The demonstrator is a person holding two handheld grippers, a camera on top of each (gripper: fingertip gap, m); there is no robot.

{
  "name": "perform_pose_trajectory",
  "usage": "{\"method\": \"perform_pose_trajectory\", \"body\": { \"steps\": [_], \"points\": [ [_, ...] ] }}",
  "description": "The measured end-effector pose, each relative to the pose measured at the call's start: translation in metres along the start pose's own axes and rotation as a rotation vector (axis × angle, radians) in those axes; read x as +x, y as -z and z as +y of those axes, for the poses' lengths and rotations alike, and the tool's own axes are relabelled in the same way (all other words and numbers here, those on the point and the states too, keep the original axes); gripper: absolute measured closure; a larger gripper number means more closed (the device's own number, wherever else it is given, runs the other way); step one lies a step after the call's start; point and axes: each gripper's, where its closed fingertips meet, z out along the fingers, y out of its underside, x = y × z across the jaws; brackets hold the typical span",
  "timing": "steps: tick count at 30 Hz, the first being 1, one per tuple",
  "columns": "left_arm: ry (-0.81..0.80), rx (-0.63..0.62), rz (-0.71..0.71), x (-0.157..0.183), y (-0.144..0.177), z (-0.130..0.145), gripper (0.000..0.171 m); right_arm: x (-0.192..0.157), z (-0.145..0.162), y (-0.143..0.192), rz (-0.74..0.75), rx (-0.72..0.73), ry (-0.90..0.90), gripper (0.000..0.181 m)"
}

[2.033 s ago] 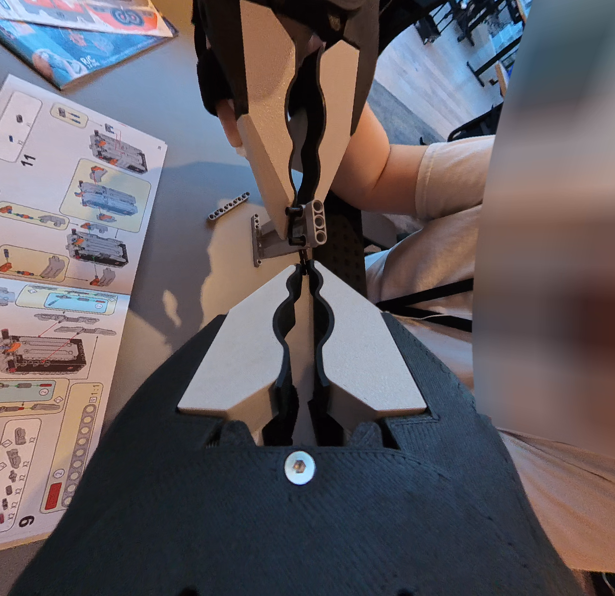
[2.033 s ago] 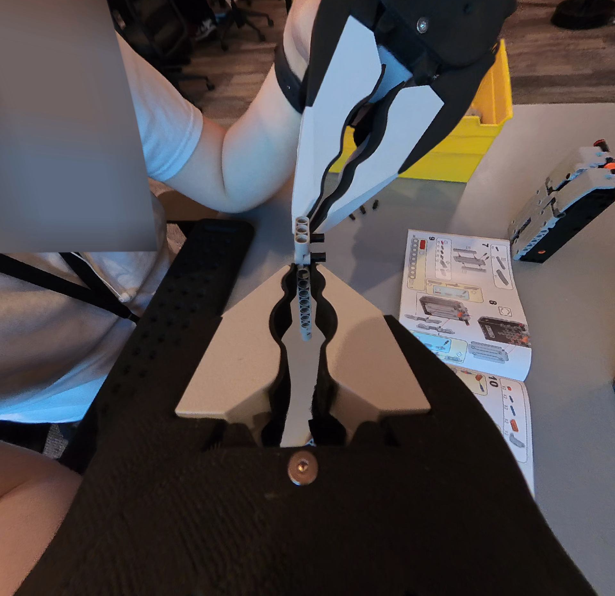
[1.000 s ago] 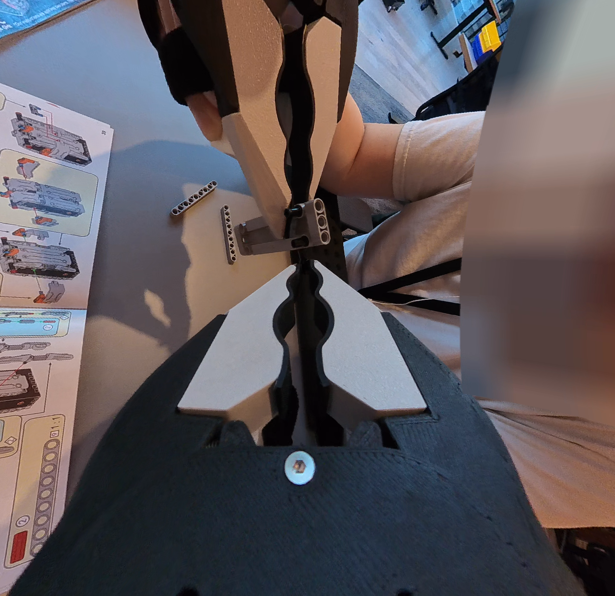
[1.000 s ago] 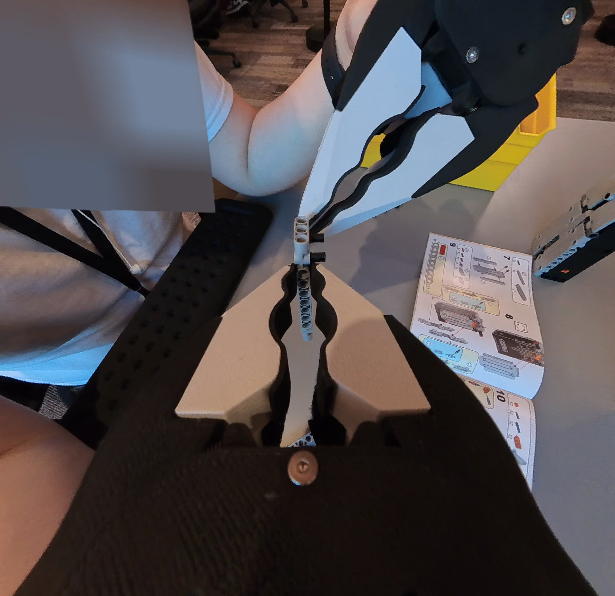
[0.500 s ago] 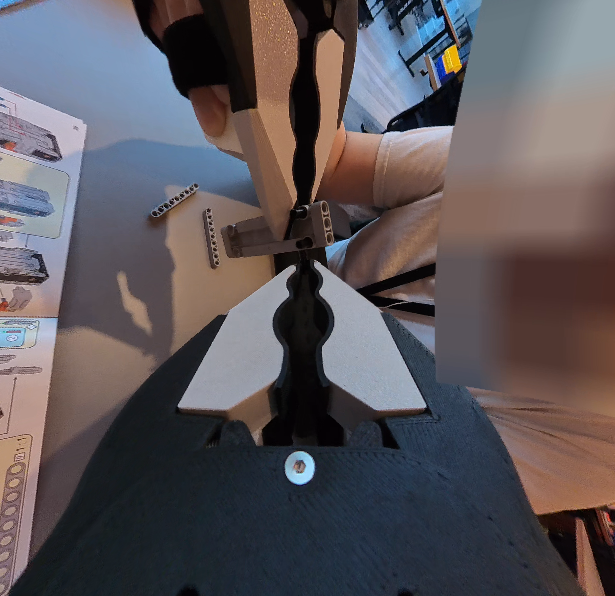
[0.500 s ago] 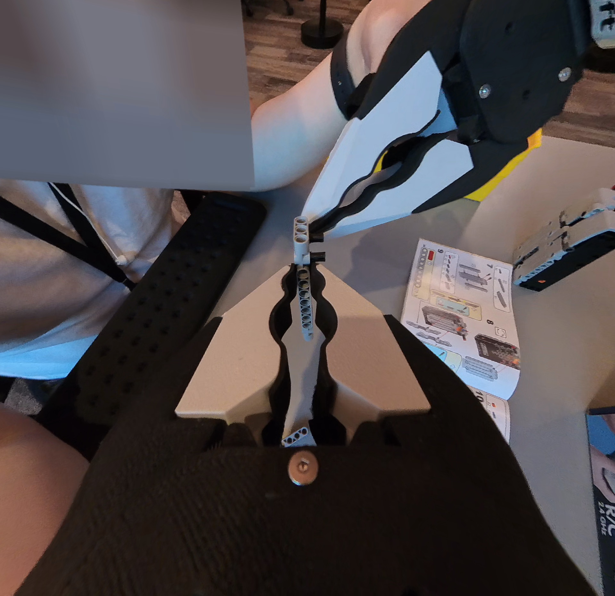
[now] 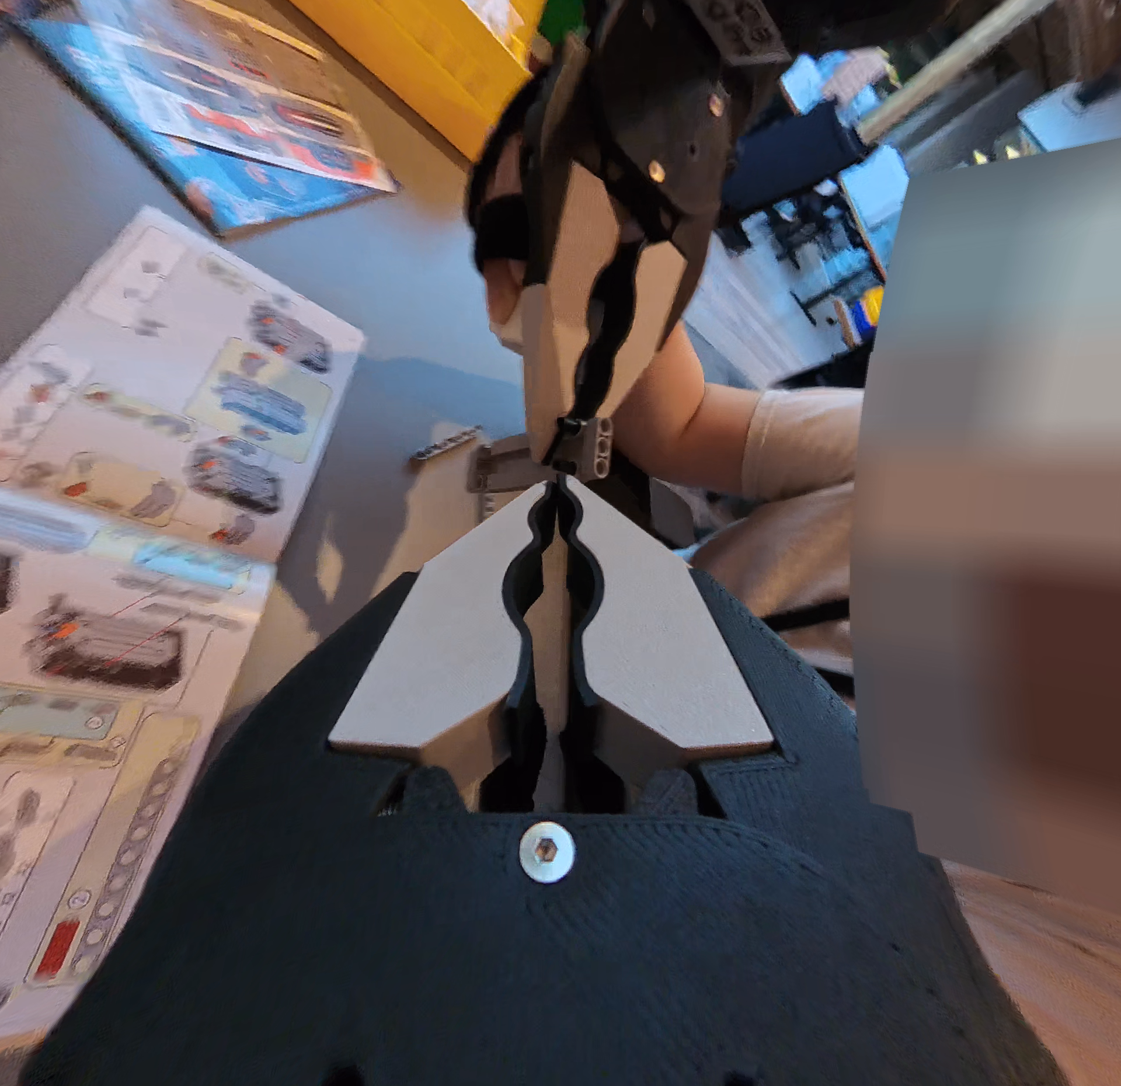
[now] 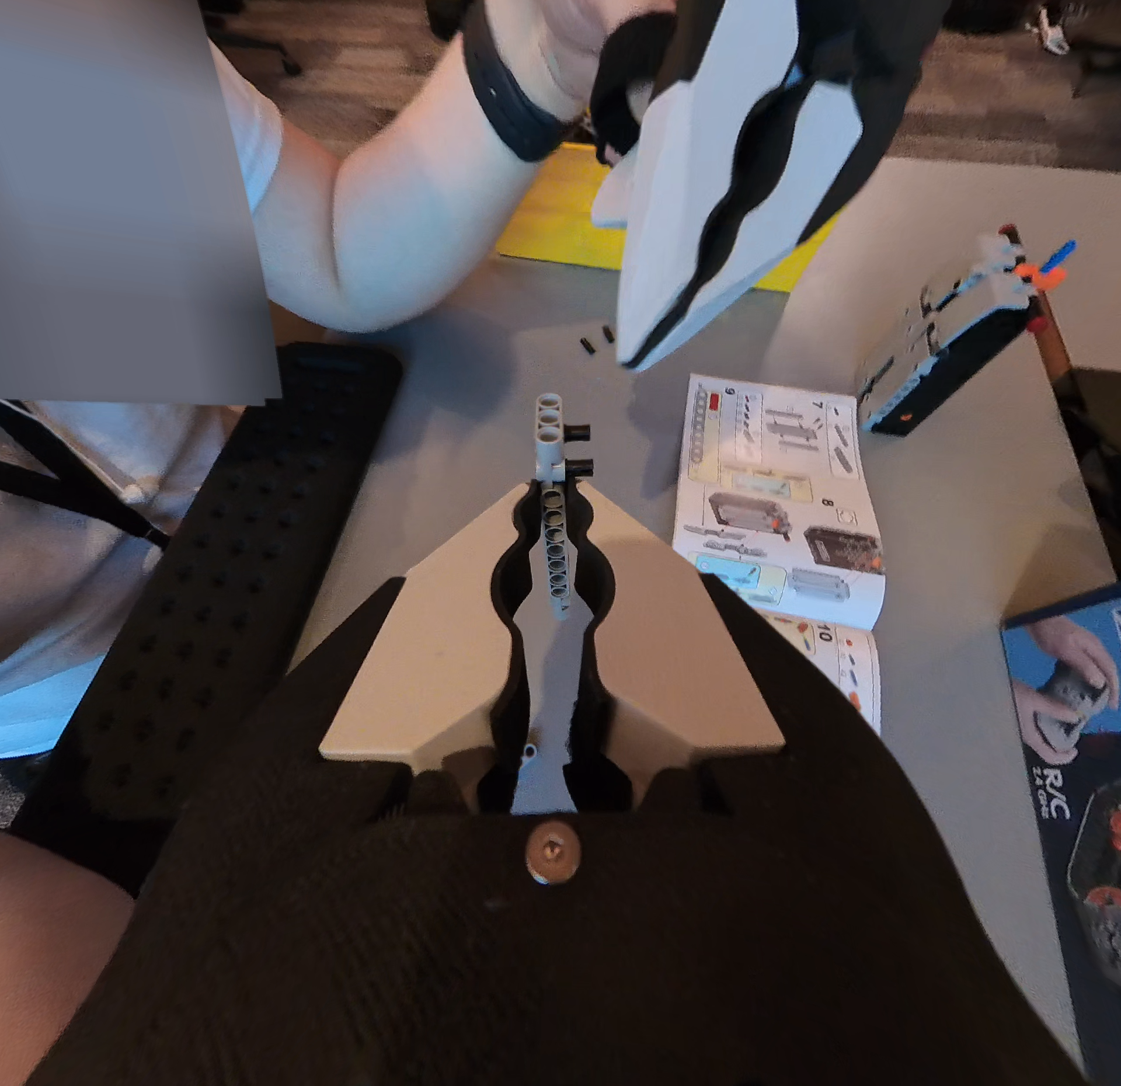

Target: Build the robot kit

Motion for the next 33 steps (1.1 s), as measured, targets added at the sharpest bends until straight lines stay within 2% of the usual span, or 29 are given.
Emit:
{"method": "perform_pose_trajectory", "body": {
  "steps": [2, 8, 16, 22, 28, 33],
  "points": [
    [0.008, 0.037, -0.116, -0.015, 0.017, -0.001, 0.171, 0.003, 0.002, -0.002, 0.007, -0.012, -0.012, 0.174],
    [0.040, 0.106, -0.236, -0.027, 0.047, 0.001, 0.171, 0.005, 0.015, -0.011, 0.007, -0.082, -0.031, 0.175],
    [0.020, 0.045, -0.225, -0.026, 0.038, 0.007, 0.171, 0.008, 0.020, -0.009, -0.023, -0.056, -0.063, 0.175],
    [0.012, 0.065, -0.228, -0.022, 0.043, 0.007, 0.171, 0.003, 0.019, -0.011, -0.032, -0.072, -0.046, 0.175],
    [-0.056, 0.073, -0.246, -0.004, 0.043, 0.001, 0.171, -0.003, 0.012, -0.009, -0.044, -0.053, -0.024, 0.175],
    [-0.204, 0.074, -0.269, 0.046, 0.038, 0.006, 0.171, -0.011, 0.004, -0.012, -0.053, -0.073, 0.001, 0.175]
  ]
}}
